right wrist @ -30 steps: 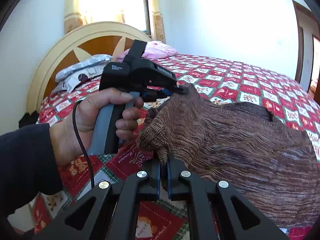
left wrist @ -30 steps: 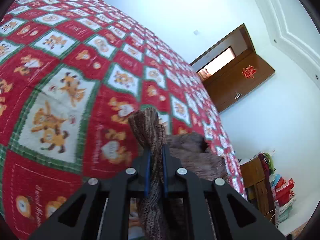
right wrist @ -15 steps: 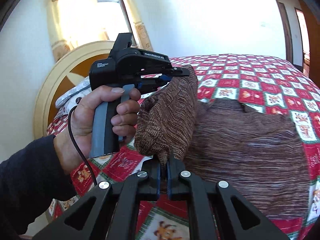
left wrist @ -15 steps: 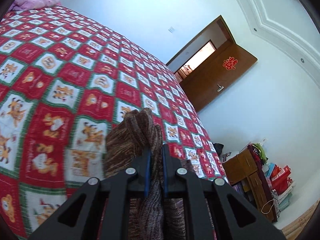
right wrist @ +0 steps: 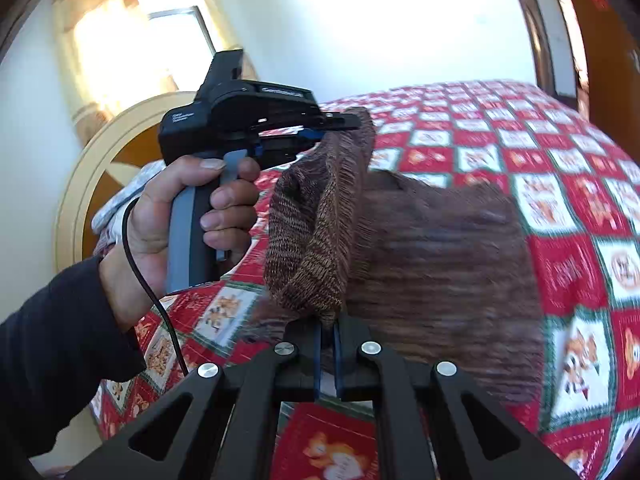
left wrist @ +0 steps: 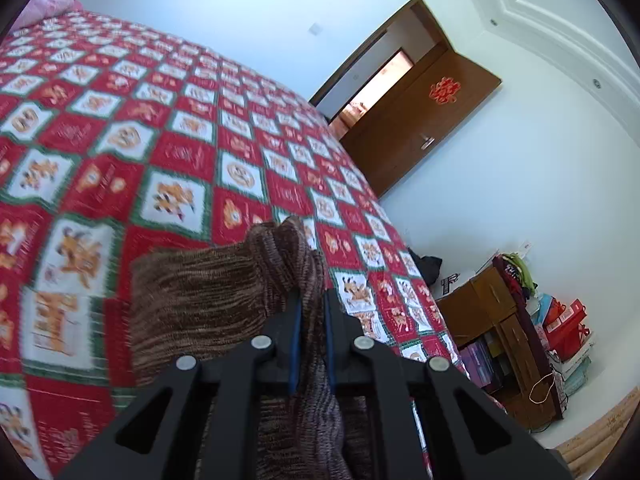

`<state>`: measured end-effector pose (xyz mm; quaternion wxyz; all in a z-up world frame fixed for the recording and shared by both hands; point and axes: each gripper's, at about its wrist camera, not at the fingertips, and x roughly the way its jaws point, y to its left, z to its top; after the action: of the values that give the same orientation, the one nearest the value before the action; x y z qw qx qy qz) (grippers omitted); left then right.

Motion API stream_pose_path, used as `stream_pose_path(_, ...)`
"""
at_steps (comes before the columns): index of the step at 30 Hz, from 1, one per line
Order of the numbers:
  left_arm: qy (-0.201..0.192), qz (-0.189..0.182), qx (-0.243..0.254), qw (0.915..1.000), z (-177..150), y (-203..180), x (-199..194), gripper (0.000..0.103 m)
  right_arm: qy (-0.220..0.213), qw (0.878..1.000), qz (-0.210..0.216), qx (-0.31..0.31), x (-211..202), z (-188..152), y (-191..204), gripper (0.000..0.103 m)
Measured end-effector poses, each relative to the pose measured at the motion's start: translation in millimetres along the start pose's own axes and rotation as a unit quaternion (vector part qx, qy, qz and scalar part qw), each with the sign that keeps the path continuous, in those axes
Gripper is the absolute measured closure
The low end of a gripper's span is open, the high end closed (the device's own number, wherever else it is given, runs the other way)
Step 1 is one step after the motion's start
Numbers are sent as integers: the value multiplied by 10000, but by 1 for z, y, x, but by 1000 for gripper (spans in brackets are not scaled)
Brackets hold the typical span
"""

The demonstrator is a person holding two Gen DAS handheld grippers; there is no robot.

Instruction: Fold small clothes

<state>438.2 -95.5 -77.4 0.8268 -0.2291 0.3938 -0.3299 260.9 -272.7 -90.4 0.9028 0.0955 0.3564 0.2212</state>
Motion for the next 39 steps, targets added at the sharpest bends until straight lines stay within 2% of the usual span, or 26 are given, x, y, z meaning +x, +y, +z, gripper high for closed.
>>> stream_pose_path(8, 378, 120, 343, 9986, -9, -35, 46, 92, 139, 9961, 53, 868, -12, -9, -50, 99)
stream_pose_path(13, 582, 318, 576, 9961, -18, -50, 72, 93, 179, 9921, -109, 1238, -15, -20, -74, 99)
stream_pose_path(17, 658, 473, 735, 9940, -23, -61, 89, 93, 225, 9855, -250, 1664, -13, -31, -97, 99)
stream_pose_path(20, 803, 567, 857, 9915, -29, -74, 96, 92, 374, 9769, -156, 2100, -13, -40, -117, 99)
stream_pose_path(23, 793, 554, 1060, 9897, -31, -83, 85, 83, 454, 9732, -124, 2249, -13, -47, -128, 99)
stream_pose_path(24, 741, 584, 1210, 9882, -33, -86, 76, 77, 477, 9725, -62, 2280, -14, -48, -129, 99)
stream_pose_path(26, 577, 759, 1458, 9847, -39, -86, 57, 57, 457, 9750, -34, 2176, -16, -46, -125, 98)
stream_pose_path(27, 440, 912, 1595, 9820, -46, -84, 44, 43, 444, 9757, -28, 2144, -17, -46, -124, 98)
stream_pose_path(30, 182, 1343, 2029, 9698, -69, -71, 10, 38, 358, 9779, -125, 2055, -24, -47, -120, 92)
stream_pose_path(32, 125, 1629, 2161, 9626, -83, -61, -4, 34, 127, 9800, -499, 1922, -34, -45, -118, 75)
stream_pose_path(33, 66, 1715, 2156, 9613, -91, -54, -13, 32, -26, 9799, -679, 1874, -41, -43, -117, 63)
stream_pose_path(34, 36, 1751, 2115, 9616, -96, -48, -16, 28, -254, 9791, -789, 1856, -49, -40, -117, 57)
stream_pose_path(36, 61, 1719, 2002, 9645, -107, -35, -22, 25, -530, 9771, -864, 1869, -58, -31, -118, 57)
stream_pose_path(39, 190, 1705, 1910, 9665, -120, -24, -12, 25, -569, 9796, -841, 1735, -53, -14, -113, 57)
